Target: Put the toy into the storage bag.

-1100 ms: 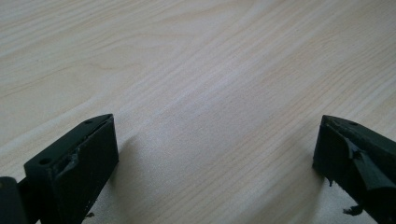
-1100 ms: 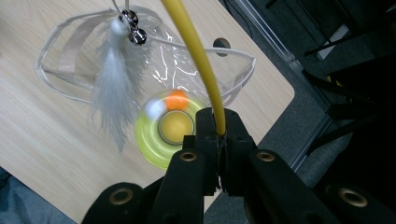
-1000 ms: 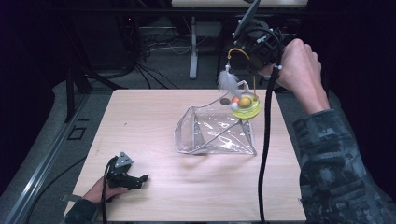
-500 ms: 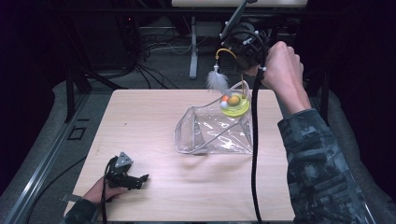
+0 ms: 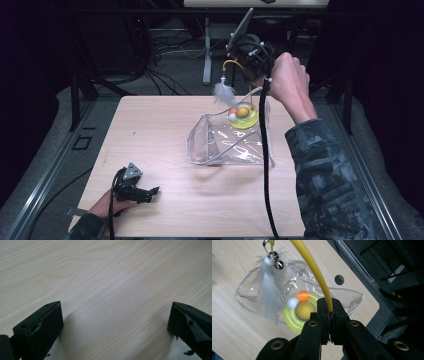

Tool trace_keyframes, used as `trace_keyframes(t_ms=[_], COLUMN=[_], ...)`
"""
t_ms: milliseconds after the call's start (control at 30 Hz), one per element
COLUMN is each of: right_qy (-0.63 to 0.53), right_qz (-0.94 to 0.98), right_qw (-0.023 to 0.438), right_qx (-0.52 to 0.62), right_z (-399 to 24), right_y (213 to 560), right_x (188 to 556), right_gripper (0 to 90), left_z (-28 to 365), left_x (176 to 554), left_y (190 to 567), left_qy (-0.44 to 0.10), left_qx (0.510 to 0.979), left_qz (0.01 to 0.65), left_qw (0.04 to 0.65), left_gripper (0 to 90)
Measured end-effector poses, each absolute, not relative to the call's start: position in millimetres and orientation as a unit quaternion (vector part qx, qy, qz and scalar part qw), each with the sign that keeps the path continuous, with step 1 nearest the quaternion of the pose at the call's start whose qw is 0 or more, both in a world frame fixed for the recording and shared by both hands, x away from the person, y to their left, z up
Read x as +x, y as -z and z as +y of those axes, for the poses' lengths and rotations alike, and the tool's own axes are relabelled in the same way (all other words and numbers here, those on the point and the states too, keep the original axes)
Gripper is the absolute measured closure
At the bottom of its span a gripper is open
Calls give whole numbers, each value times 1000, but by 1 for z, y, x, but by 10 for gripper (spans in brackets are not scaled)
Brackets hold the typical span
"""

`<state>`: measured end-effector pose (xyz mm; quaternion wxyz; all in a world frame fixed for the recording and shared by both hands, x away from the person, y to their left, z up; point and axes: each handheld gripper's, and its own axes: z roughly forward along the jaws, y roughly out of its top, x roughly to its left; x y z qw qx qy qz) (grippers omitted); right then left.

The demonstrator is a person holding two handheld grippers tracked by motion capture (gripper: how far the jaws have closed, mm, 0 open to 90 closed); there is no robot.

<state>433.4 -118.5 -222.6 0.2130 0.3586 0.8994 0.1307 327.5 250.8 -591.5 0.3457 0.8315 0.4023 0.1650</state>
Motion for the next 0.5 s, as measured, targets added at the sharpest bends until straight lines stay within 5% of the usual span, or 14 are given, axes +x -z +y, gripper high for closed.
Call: trace_keyframes(t_ms=[500], right_qy=[-120], right_qz=[902], right_qw=[194], right_qx=[366], right_z=[-118], right_y=[251], right_x=[448], right_gripper=[876], left_z=[251], left_x=[327], left_y=[591], left_qy=[-165], left_qx=[832], left_qz=[402], left_qw=[345], left_gripper=[0])
